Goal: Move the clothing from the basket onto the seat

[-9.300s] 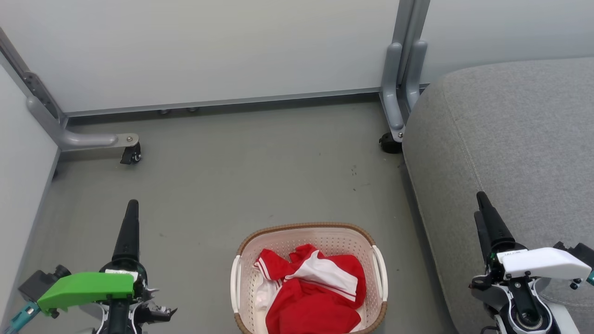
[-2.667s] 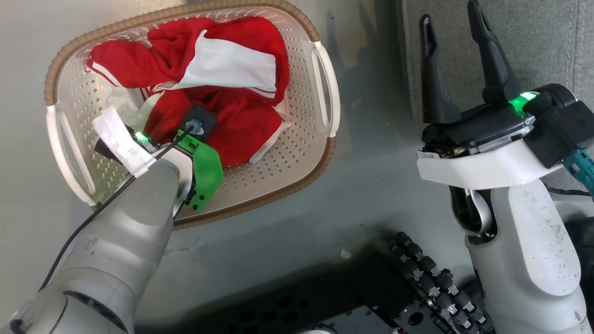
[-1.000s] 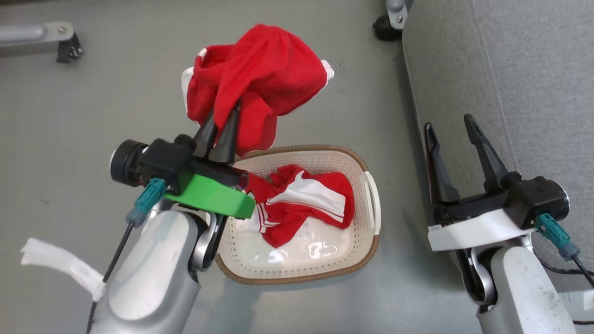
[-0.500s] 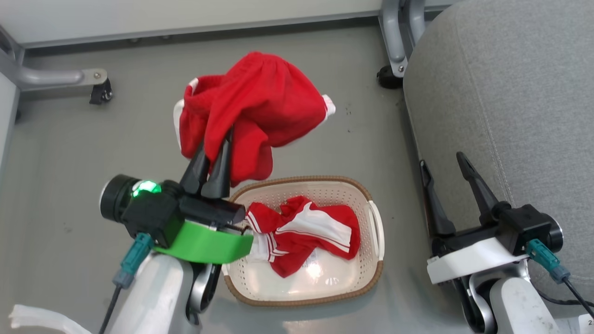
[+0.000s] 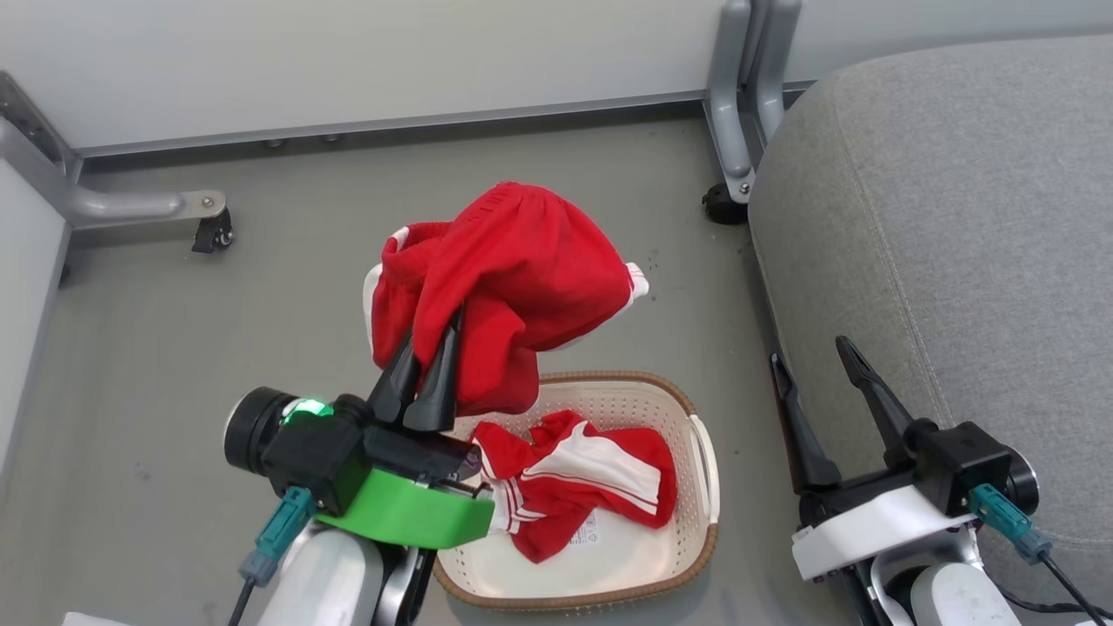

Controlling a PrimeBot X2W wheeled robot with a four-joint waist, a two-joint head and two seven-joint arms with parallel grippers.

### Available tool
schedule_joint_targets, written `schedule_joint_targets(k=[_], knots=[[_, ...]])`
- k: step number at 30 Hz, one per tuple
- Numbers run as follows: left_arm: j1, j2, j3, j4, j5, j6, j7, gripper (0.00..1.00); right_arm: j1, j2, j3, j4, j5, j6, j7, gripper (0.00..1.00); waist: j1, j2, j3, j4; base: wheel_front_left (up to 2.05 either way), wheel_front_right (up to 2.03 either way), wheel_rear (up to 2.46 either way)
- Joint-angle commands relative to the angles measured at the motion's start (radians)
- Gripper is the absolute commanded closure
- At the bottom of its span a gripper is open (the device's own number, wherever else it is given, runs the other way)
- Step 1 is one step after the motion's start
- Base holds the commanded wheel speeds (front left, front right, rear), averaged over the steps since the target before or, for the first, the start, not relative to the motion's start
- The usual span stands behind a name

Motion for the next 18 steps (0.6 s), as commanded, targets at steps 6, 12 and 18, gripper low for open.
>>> schedule_joint_targets(k=[6,12,18], knots=[[0.033,-0.009,0.010,0.002,0.005,-0.009,0.000,1.00,0.029,-0.003,0.004,-0.014,0.007,0.000,0.008,0.00,0.0001,0.0000,-0.021,0.001,0.00,0.00,0.00],[0.037,-0.014,0.017,-0.006,0.009,-0.014,0.000,1.00,0.035,-0.003,0.005,-0.021,0.007,0.000,0.012,0.00,0.0001,0.0000,-0.021,0.000,0.00,0.00,0.00],[0.036,-0.018,0.022,-0.009,0.016,-0.021,0.000,1.00,0.027,-0.003,0.014,-0.023,0.002,0.000,0.015,0.00,0.0001,0.0000,-0.017,-0.001,0.00,0.00,0.00]])
